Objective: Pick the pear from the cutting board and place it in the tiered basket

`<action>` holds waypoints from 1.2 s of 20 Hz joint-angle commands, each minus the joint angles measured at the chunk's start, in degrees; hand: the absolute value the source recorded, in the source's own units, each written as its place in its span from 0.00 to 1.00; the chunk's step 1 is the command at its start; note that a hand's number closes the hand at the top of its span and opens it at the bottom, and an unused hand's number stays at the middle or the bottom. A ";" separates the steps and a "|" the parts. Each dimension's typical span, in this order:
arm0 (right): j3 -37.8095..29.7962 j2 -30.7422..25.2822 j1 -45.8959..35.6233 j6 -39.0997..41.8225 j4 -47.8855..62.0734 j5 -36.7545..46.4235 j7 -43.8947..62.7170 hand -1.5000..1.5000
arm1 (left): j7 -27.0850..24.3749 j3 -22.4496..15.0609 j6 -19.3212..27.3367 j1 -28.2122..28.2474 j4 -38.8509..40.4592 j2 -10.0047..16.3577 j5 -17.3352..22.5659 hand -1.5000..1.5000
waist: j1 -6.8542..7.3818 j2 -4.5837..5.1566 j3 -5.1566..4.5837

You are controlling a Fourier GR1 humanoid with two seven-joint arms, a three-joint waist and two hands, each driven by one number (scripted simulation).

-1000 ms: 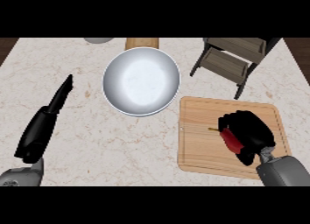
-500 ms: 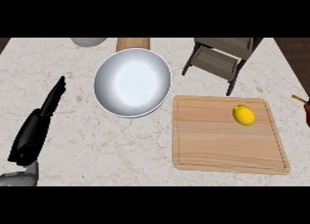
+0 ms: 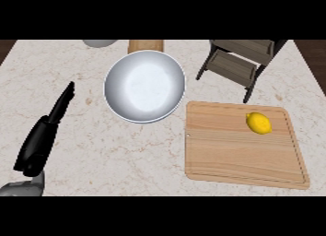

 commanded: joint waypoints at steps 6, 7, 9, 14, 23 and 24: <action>-3.12 -12.14 -16.09 8.93 4.31 -9.87 1.18 1.00 | -0.09 1.66 -2.32 -2.81 1.43 0.81 2.16 0.50 | 2.01 0.42 0.01; -2.89 -13.40 -17.59 12.21 2.78 -11.41 3.26 1.00 | 1.41 -1.29 -1.69 0.73 -2.82 -0.21 -0.13 0.50 | 2.12 0.20 0.01; -0.70 -14.22 -24.95 12.37 4.69 -12.97 7.49 1.00 | 0.41 0.13 -2.14 -2.07 0.73 0.29 0.70 0.50 | 2.53 0.39 -0.06; 7.36 -10.65 -35.91 8.06 6.47 -13.87 13.32 1.00 | 2.37 -1.75 -1.39 -3.72 -0.32 -1.31 -1.01 0.50 | 2.96 0.56 -0.06; 18.58 -0.39 -56.10 2.04 16.82 -11.00 26.76 1.00 | 0.24 -3.09 0.20 -2.88 1.46 -3.47 -2.47 0.50 | 3.35 0.70 -0.10; 20.27 0.42 -58.11 2.12 17.96 -10.36 26.89 1.00 | 2.18 -1.09 -2.70 -3.79 -0.32 -1.30 0.18 0.50 | 3.48 0.64 -0.08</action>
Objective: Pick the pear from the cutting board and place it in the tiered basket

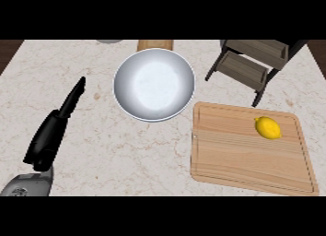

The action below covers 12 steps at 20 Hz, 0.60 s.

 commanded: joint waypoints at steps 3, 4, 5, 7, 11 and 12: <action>5.80 5.07 -11.52 -4.85 11.25 3.83 3.61 1.00 | -2.27 0.66 -0.77 1.47 0.50 0.49 0.74 0.50 | 0.27 0.22 0.02; 5.22 8.51 -11.98 -5.41 11.03 2.55 6.34 1.00 | -1.03 1.72 -0.42 -1.24 1.57 0.93 0.43 0.50 | -0.27 0.10 0.04; 5.74 8.37 -13.83 -7.62 14.93 4.06 4.43 1.00 | 0.75 1.44 -0.95 -4.03 2.20 0.60 0.69 0.50 | 0.20 0.46 0.04; 5.84 8.80 -16.29 -8.16 18.65 4.43 4.02 1.00 | 2.40 -0.12 -1.01 -2.80 -0.82 -0.30 0.23 0.50 | 0.25 0.31 0.08; 8.12 14.80 -16.39 -15.01 23.96 7.28 2.03 1.00 | -1.59 0.44 0.06 -0.84 1.46 -0.15 -0.49 0.50 | 0.74 0.67 0.06; 8.01 14.22 -14.66 -16.32 26.02 7.85 -0.99 1.00 | 0.05 1.20 -0.62 -2.84 1.39 -0.02 0.56 0.50 | 0.72 0.83 0.10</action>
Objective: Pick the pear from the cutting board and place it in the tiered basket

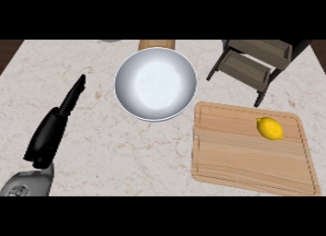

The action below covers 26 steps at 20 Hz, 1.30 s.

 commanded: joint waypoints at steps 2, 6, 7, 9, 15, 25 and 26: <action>1.08 5.25 -2.93 -6.38 8.38 2.25 -0.49 1.00 | 0.56 -0.16 0.19 -1.42 1.86 -0.48 -0.64 0.50 | -0.30 0.03 0.06; -1.96 8.17 0.91 -17.26 12.79 1.98 -4.20 1.00 | -1.50 0.01 -0.59 0.61 0.69 0.53 -0.32 0.50 | 0.75 0.48 0.11; -2.43 11.17 -0.31 -20.90 12.93 1.81 -2.43 1.00 | 0.54 -1.60 1.07 -1.15 0.58 -2.17 -1.17 0.50 | 0.71 0.47 0.10; -4.31 12.85 -2.33 -19.67 15.45 -0.70 -3.51 0.00 | -1.29 -2.16 0.91 0.11 0.37 -1.91 -1.60 0.50 | 0.91 0.42 0.08; -9.37 12.35 -0.63 -25.78 18.86 -4.47 -13.52 0.00 | -1.69 -0.89 -0.05 0.79 0.08 -0.57 -0.91 0.50 | 0.99 0.58 0.13; -12.49 -0.06 -0.95 -43.31 18.37 -1.23 -13.85 0.00 | 0.56 -1.56 0.79 0.54 -0.81 -1.95 -1.55 0.50 | -0.47 0.41 0.12; -13.01 -1.67 -0.71 -43.81 19.27 -1.17 -13.25 0.00 | 0.63 1.50 -1.74 0.50 -1.50 1.08 1.01 0.50 | 0.02 0.39 0.12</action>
